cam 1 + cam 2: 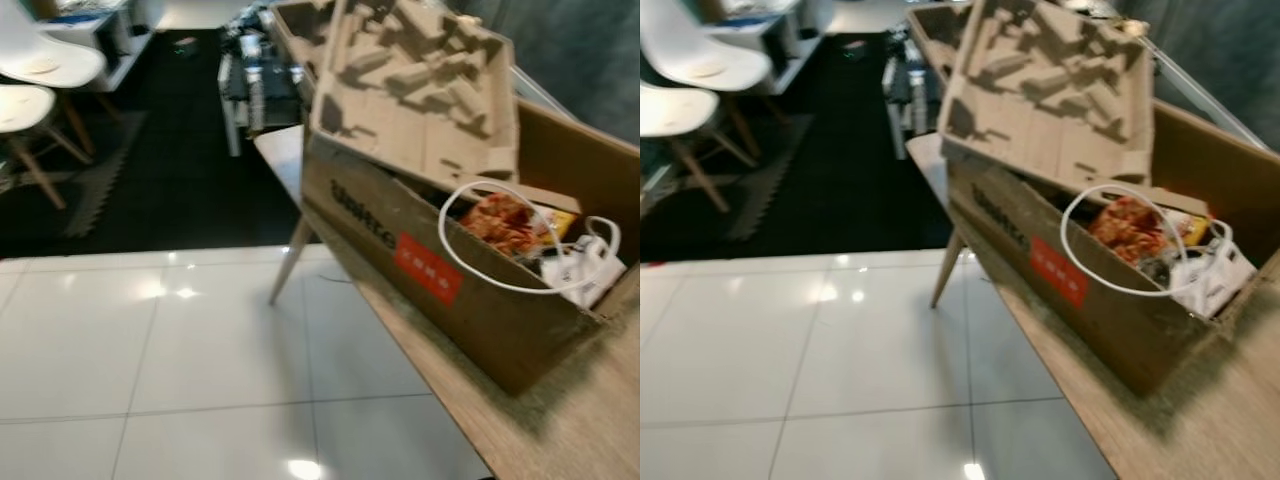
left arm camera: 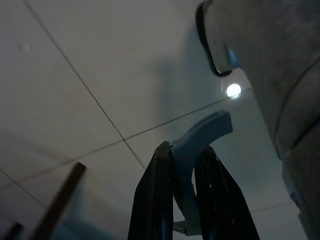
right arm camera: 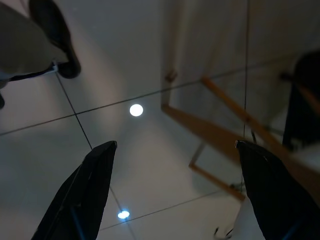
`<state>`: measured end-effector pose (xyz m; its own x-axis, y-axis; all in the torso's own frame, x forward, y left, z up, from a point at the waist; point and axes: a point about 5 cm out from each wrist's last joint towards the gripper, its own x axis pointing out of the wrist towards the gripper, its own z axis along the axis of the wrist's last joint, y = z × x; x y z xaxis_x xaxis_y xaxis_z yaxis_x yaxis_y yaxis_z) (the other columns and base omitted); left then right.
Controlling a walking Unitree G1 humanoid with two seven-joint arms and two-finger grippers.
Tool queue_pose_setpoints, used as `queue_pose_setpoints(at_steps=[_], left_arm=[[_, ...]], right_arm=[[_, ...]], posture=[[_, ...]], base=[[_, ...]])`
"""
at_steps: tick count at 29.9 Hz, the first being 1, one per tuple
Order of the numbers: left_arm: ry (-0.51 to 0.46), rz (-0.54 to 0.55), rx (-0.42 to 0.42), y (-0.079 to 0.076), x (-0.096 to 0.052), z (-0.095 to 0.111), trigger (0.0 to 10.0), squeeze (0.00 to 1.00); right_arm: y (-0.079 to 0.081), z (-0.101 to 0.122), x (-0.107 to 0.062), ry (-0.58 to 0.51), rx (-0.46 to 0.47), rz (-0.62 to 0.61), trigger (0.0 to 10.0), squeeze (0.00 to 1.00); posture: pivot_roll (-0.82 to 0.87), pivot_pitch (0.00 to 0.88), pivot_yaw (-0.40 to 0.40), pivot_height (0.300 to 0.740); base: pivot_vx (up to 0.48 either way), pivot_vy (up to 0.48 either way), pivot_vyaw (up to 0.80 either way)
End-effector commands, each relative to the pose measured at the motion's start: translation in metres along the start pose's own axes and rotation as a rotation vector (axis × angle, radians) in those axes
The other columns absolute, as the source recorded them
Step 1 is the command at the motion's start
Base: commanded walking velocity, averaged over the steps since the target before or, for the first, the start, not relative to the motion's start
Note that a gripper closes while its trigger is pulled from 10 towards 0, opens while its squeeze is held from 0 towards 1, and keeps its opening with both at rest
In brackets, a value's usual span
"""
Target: Picking trash to rubbish bin
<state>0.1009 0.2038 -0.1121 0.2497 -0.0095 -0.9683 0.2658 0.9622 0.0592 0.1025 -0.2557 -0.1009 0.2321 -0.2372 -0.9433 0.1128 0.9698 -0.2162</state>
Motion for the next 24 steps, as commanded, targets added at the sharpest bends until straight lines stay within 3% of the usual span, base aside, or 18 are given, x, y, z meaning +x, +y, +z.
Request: queue_pose_setpoints(at_steps=[1, 10, 18, 23, 24], left_arm=[[-0.087, -0.009, 0.005, -0.007, 0.001, 0.022, 10.0, 0.0], [-0.101, 0.018, 0.007, -0.003, 0.001, 0.023, 10.0, 0.0], [-0.154, 0.107, -0.043, 0.013, -0.002, 0.037, 10.0, 0.0], [-0.213, 0.211, -0.126, 0.034, -0.007, 0.051, 10.0, 0.0], [-0.249, 0.254, -0.18, 0.044, -0.01, 0.058, 10.0, 0.0]], right_arm=[[0.004, -0.011, 0.0, 0.036, -0.001, 0.019, 10.0, 0.0], [-0.001, -0.012, 0.0, 0.041, -0.003, 0.031, 10.0, 0.0], [-0.004, -0.011, 0.0, 0.04, -0.008, 0.042, 10.0, 0.0], [-0.003, -0.008, 0.0, 0.034, -0.008, 0.048, 10.0, 0.0], [0.0, -0.006, 0.0, 0.031, -0.007, 0.054, 10.0, 0.0]], posture=[[0.04, 0.092, -0.027, 0.74], [0.04, 0.09, -0.029, 0.74], [0.04, 0.085, -0.031, 0.74], [0.04, 0.086, -0.03, 0.74], [0.04, 0.086, -0.03, 0.74]], base=[[0.0, 0.0, -0.78], [0.0, 0.0, -0.78], [0.0, 0.0, -0.78], [0.0, 0.0, -0.78], [0.0, 0.0, -0.78]])
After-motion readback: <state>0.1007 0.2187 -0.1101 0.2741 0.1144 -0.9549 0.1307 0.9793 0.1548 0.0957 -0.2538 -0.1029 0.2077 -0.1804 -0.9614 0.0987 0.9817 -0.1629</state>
